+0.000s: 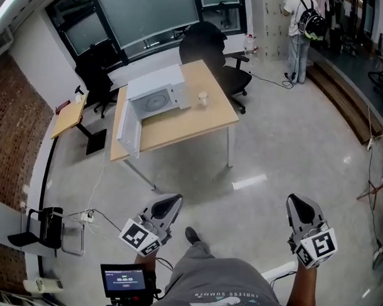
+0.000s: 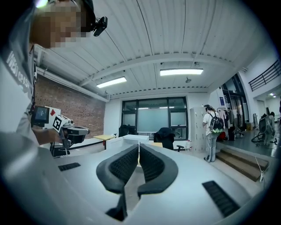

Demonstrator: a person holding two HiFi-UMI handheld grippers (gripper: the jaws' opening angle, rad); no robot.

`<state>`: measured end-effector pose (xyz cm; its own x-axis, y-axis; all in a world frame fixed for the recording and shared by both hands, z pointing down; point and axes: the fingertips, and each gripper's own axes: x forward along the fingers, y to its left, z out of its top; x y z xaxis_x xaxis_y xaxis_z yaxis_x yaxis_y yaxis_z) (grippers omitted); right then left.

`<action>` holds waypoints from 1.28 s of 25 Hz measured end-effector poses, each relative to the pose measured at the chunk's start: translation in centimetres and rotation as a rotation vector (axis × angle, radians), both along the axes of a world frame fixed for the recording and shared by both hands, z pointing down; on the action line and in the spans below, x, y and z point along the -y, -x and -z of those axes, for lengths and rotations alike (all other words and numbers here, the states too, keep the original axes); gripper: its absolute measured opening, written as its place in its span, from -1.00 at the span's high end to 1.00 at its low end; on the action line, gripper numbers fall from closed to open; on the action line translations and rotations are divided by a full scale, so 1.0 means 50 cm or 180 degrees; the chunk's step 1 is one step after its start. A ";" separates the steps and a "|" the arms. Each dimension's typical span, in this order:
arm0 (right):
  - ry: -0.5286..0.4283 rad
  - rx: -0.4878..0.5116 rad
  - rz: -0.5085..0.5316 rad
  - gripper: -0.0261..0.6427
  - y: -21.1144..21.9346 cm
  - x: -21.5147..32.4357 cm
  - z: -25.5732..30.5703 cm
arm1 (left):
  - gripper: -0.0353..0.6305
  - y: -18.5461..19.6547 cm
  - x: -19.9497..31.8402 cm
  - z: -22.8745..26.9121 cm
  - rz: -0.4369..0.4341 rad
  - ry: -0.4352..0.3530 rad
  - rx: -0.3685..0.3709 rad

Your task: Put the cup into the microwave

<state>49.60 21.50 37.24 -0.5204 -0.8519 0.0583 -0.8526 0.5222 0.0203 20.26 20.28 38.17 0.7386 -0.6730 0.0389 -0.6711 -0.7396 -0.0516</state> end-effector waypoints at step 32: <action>-0.0022 -0.0484 0.0173 0.86 0.630 0.733 0.027 | 0.83 0.563 0.592 -0.042 -0.0004 0.0032 -0.0330</action>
